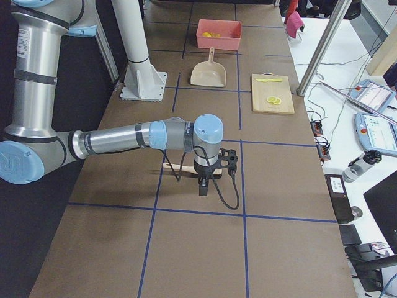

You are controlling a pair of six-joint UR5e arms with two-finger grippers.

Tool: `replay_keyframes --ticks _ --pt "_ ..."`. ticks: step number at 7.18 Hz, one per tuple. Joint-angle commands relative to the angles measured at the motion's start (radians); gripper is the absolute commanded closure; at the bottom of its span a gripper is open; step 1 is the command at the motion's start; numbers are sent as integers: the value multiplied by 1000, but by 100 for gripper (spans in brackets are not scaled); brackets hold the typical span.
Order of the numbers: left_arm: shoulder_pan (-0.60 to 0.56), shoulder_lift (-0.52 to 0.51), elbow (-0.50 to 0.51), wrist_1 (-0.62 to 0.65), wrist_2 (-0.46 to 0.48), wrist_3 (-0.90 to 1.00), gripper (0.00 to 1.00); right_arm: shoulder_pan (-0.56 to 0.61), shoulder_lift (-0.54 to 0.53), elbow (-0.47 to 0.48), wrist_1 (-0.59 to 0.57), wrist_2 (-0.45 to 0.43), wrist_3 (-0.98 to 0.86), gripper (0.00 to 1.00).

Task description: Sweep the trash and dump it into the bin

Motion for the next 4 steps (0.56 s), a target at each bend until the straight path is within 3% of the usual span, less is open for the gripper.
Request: replay_keyframes --ticks 1,4 --pt "-2 87 -119 16 11 -13 0 -2 66 -53 -3 -3 -2 0" --pt "1 97 -110 16 41 -7 0 -5 65 -56 -3 1 0 0"
